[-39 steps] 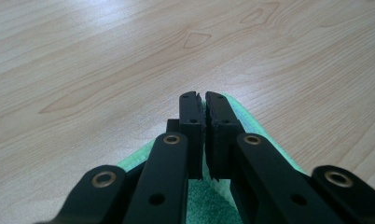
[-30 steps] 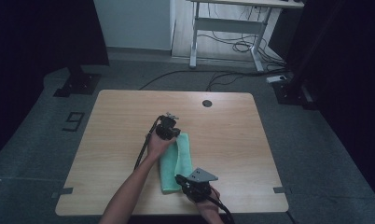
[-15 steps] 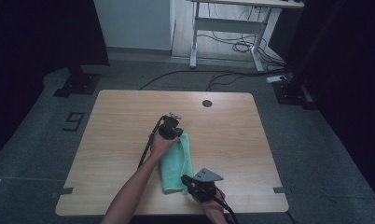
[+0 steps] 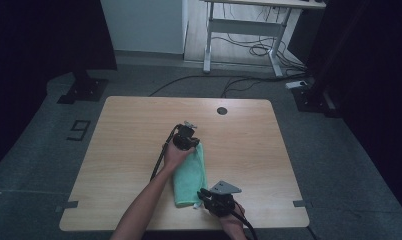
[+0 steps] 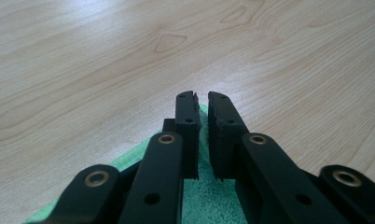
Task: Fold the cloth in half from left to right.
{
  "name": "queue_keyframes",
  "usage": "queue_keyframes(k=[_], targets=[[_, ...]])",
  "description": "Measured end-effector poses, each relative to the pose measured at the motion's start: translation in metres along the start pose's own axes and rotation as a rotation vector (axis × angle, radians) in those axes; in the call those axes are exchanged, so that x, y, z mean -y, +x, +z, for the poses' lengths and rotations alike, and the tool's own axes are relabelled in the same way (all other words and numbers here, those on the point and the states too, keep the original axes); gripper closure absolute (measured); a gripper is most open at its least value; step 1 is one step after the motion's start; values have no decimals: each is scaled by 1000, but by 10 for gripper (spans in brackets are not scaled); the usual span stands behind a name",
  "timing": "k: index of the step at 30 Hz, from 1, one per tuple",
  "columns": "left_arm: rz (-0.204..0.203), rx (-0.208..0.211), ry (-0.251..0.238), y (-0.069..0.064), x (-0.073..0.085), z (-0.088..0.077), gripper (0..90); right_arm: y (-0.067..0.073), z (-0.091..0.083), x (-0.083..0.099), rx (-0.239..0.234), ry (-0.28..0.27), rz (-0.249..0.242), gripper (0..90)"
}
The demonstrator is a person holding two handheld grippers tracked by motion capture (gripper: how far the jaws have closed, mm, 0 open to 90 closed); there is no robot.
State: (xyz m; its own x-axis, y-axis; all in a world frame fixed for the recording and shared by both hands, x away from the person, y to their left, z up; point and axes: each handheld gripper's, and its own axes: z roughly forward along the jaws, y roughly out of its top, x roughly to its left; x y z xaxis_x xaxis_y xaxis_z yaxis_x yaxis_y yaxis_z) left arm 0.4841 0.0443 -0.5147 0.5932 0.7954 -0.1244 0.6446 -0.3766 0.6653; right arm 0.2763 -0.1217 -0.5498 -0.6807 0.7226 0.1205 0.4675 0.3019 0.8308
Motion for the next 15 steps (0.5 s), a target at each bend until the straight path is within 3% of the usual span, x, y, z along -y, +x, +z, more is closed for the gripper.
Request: queue_keyframes(k=[11, 15], targets=[[18, 12, -8, -1, 0, -2, 807, -2, -1, 2, 5, 24, 11, 745], [16, 15, -19, -2, -1, -4, 708, -3, -2, 2, 8, 35, 16, 724]])
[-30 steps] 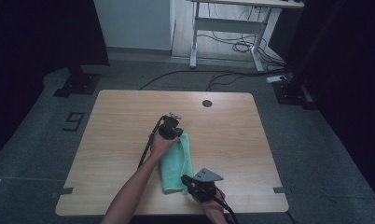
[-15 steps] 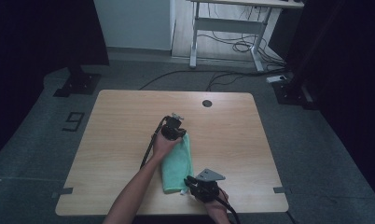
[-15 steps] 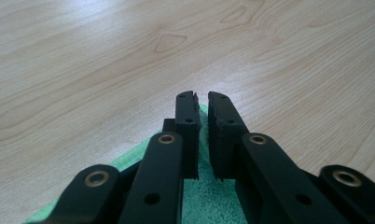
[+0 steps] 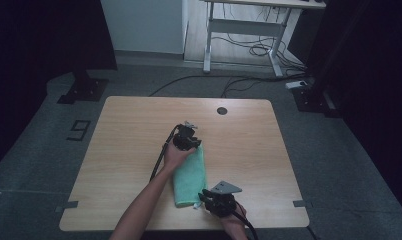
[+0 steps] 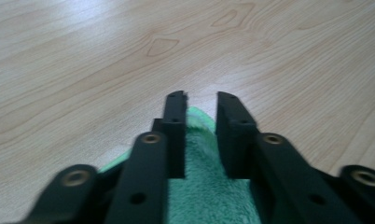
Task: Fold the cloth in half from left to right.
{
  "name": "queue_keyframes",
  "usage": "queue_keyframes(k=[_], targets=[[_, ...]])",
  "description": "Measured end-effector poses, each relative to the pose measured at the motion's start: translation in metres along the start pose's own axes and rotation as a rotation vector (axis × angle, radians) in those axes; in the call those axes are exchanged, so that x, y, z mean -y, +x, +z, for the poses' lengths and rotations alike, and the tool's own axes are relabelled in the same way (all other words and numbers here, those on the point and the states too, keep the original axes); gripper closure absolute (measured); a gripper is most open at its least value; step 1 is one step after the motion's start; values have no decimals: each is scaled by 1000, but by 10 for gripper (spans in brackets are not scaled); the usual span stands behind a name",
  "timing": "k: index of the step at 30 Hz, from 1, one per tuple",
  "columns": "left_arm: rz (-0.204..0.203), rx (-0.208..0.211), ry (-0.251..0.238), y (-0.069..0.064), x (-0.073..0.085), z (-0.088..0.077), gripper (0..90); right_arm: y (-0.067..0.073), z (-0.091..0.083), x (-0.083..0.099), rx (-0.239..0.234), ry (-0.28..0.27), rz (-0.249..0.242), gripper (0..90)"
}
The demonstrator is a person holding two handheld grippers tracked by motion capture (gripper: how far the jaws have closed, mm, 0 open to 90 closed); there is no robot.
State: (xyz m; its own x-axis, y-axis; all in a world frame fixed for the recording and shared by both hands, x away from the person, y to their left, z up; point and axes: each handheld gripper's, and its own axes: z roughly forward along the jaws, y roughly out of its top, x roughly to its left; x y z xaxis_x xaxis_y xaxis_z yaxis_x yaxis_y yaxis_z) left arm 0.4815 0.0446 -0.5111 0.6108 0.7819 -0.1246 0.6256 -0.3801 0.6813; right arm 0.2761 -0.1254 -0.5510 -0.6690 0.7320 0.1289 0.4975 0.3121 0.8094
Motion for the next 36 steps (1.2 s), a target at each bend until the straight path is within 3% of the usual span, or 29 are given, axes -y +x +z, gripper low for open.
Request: queue_keyframes(k=[8, 13, 19, 27, 30, 36], targets=[[14, 1, -47, 3, -1, -18, 514, -2, -4, -1, 50, 16, -6, 599], [18, -8, -56, 7, 1, -31, 470, -4, -6, -2, 52, 11, 4, 557], [2, -23, -71, 19, 12, -48, 473, -6, -12, -6, 73, -13, 6, 524], [9, -24, -54, 31, 34, -59, 508, -13, -19, -20, 67, -49, 2, 572], [5, -27, -33, 35, 38, -57, 556, -14, -11, -27, 39, -48, -16, 577], [16, -40, 17, 42, 44, -50, 624, -11, 22, -40, -9, 24, -68, 577]])
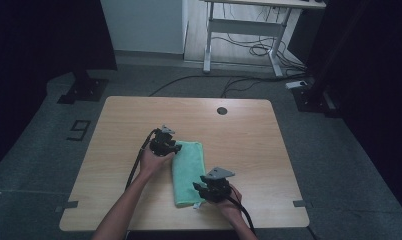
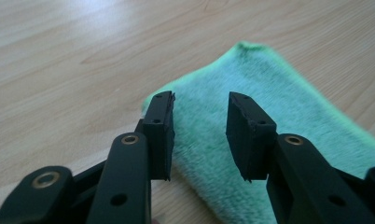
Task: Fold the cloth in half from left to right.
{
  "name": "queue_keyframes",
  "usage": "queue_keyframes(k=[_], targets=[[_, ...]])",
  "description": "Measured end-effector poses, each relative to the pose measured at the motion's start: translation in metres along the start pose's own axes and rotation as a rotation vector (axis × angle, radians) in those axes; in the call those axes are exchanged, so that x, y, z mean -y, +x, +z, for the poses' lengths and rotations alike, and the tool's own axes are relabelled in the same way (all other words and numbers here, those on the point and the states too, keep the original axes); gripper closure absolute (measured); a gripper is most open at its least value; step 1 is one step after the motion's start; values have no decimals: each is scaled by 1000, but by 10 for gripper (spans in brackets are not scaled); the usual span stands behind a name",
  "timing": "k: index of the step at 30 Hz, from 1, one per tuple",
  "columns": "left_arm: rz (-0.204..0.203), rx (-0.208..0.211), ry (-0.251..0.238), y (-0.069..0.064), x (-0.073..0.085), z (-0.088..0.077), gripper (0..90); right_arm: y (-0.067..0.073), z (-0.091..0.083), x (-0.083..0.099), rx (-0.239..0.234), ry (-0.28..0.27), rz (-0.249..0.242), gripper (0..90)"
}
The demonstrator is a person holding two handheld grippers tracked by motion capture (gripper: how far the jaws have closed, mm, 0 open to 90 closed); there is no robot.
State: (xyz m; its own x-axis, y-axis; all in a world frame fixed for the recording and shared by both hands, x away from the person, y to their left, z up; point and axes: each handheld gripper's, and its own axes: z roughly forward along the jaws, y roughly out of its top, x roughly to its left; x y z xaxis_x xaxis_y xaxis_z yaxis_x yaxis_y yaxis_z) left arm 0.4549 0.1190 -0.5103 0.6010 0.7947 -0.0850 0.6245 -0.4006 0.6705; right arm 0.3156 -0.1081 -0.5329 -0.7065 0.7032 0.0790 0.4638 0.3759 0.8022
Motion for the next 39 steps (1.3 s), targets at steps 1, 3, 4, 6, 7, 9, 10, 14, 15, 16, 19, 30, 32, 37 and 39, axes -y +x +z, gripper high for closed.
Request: queue_keyframes(k=[1, 3, 4, 6, 7, 9, 10, 14, 15, 16, 19, 30, 32, 37, 39], targets=[[0, -3, 6, 0, 1, 2, 638, 1, 5, -1, -5, 13, -5, 577], [1, -5, 19, 2, 3, 6, 652, 2, 12, 0, -10, 41, -22, 577], [0, -8, 26, 2, 4, 9, 655, 3, 14, 0, -8, 52, -27, 577], [15, -19, 46, 3, 6, 13, 661, 5, 17, 3, -10, 81, -37, 574], [18, -25, 56, 3, 7, 15, 664, 6, 17, 4, -5, 88, -41, 573], [21, -25, 62, 3, 9, 18, 671, 6, 16, 5, -3, 88, -36, 573], [19, -25, 59, 3, 10, 18, 674, 6, 15, 6, -4, 90, -34, 574], [14, -23, 46, 3, 11, 20, 689, 6, 14, 9, 2, 81, -31, 605], [13, -22, 43, 2, 11, 20, 693, 5, 13, 9, 4, 80, -29, 621], [15, -20, 38, 2, 11, 21, 695, 5, 12, 10, 5, 81, -24, 632], [24, -6, 30, -3, 10, 24, 697, 6, 7, 15, 20, 74, -21, 641], [91, 54, 45, -31, 3, 33, 696, 5, -20, 34, 21, 68, 3, 630], [85, 62, 44, -30, 3, 33, 696, 4, -20, 34, 3, 70, 17, 606], [70, 90, 47, -25, 2, 33, 686, 0, -12, 19, -24, 40, 20, 574], [77, 90, 57, -25, 0, 32, 677, -2, -5, 10, -25, 31, 21, 557]])
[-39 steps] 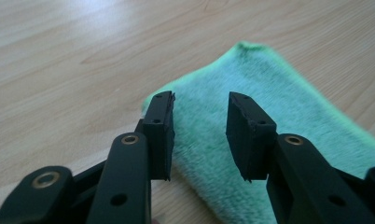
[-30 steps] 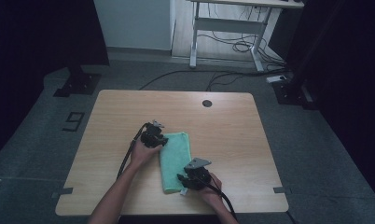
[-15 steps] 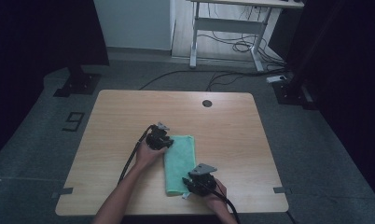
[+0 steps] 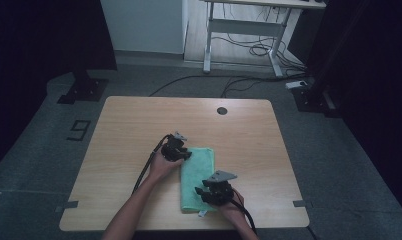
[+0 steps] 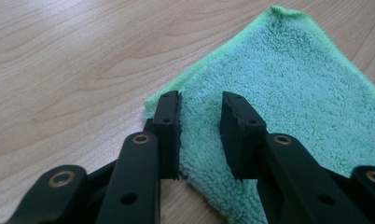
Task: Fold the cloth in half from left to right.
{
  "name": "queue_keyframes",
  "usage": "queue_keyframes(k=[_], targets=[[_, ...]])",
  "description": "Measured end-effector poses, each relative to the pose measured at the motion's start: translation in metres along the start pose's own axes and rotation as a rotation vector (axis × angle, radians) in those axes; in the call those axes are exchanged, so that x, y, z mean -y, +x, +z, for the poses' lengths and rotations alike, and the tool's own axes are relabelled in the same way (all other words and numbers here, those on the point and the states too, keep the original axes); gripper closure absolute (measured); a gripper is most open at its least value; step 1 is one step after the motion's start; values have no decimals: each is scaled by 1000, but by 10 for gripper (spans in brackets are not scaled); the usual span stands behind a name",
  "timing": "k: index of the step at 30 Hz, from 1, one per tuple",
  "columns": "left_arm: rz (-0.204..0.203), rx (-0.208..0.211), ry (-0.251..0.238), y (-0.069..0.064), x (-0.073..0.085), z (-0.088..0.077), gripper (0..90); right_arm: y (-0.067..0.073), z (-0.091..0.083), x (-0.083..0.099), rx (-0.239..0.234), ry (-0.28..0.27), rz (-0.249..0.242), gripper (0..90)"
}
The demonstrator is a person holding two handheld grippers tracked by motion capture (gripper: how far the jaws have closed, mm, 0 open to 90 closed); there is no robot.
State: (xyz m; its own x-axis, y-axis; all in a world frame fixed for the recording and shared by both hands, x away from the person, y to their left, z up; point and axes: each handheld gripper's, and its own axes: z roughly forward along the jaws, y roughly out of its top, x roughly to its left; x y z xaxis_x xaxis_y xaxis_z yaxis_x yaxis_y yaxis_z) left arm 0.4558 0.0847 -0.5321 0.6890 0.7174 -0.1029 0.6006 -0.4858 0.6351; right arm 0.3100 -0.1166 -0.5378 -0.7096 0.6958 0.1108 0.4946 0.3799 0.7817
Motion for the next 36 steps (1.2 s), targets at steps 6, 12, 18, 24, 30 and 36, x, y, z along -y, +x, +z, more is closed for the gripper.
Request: queue_keyframes(k=[6, 12, 18, 24, 30, 36], targets=[[-13, 0, -47, 6, -4, -12, 659, -2, 14, -27, 17, -23, -18, 552], [6, -32, -13, 6, -3, -12, 709, -5, 22, -41, 25, -32, -10, 560], [11, -38, 22, 6, -1, -4, 755, -8, 39, -53, 32, -40, -4, 581], [18, -50, 15, 4, 1, -2, 761, -8, 60, -54, 40, -10, 1, 587], [0, -35, 9, 7, 2, -2, 763, -6, 67, -46, 49, 33, -19, 586], [-9, -40, -10, 6, 5, -2, 766, 7, 63, -38, 49, 39, -66, 569]])
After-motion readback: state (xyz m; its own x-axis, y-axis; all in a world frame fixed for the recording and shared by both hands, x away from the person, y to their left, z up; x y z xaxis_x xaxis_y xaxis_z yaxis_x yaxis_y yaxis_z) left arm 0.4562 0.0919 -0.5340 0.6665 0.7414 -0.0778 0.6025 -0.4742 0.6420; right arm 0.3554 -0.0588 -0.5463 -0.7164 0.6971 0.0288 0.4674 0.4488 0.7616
